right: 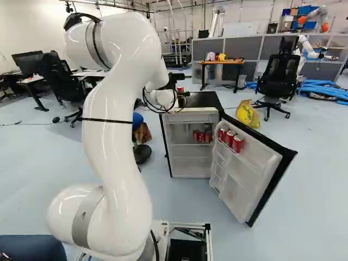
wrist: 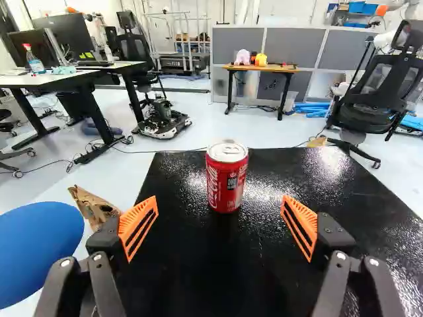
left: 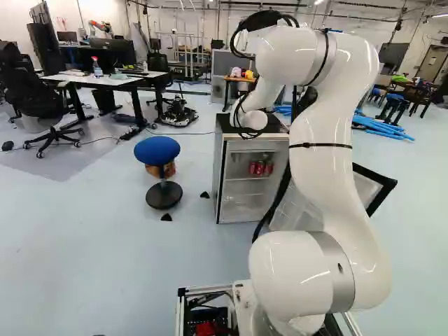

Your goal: Grab a drink from the fridge

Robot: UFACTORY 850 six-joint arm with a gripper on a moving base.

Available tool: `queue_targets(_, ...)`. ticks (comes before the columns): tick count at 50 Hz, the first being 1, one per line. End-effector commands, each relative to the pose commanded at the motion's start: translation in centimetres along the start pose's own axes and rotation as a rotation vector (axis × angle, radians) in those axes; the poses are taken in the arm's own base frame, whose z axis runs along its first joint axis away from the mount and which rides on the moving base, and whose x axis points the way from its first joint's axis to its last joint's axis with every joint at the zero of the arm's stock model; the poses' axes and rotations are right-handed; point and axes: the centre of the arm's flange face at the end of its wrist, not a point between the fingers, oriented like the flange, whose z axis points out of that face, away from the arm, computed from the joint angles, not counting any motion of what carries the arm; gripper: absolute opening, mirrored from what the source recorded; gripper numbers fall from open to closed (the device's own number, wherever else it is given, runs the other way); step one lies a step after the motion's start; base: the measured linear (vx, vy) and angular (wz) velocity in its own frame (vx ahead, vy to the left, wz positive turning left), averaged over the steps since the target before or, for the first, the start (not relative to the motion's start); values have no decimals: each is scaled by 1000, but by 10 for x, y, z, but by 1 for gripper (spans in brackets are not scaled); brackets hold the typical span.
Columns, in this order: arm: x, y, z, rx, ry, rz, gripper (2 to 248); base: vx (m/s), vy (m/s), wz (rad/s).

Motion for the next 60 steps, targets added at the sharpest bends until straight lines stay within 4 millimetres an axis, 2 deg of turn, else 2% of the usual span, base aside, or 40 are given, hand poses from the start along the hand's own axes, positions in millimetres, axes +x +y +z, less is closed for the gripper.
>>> queue_targets(19,10,12,-41,-19,0,6,247,0,0,0)
queue_targets(60,29,61,-119,-104,-89,34,247,0,0,0)
